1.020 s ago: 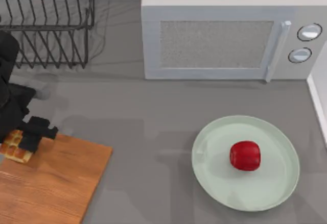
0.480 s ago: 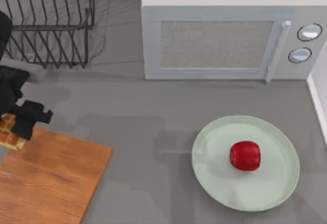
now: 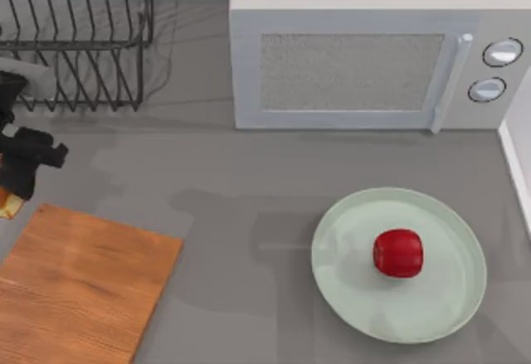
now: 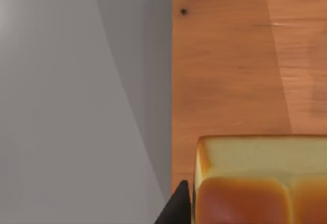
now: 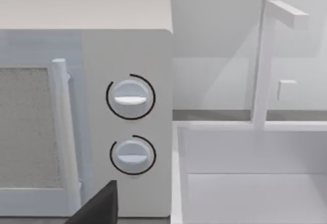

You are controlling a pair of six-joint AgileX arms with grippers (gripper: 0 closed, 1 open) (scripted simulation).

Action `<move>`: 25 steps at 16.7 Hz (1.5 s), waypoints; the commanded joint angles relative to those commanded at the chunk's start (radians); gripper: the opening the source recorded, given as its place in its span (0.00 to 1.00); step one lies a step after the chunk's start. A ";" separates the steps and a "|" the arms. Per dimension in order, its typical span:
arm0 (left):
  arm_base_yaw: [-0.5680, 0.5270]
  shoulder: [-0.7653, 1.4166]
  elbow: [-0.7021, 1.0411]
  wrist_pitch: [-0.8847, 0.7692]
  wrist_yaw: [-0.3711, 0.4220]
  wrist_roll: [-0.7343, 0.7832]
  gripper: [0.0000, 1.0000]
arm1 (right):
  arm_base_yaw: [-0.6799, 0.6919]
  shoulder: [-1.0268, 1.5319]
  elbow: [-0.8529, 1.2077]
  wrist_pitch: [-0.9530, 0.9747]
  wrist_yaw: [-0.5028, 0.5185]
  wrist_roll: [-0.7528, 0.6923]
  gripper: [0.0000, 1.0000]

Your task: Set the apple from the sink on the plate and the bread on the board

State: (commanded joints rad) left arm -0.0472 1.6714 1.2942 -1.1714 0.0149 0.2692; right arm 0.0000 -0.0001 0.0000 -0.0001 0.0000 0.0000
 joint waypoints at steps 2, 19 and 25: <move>0.002 0.004 -0.003 0.003 -0.001 0.002 0.00 | 0.000 0.000 0.000 0.000 0.000 0.000 1.00; -0.113 -0.049 -0.171 0.073 -0.020 -1.225 0.00 | 0.000 0.000 0.000 0.000 0.000 0.000 1.00; -0.167 -0.113 -0.278 0.134 -0.029 -1.806 0.00 | 0.000 0.000 0.000 0.000 0.000 0.000 1.00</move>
State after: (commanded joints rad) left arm -0.2145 1.5587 1.0158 -1.0378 -0.0143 -1.5366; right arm 0.0000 -0.0001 0.0000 -0.0001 0.0000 0.0000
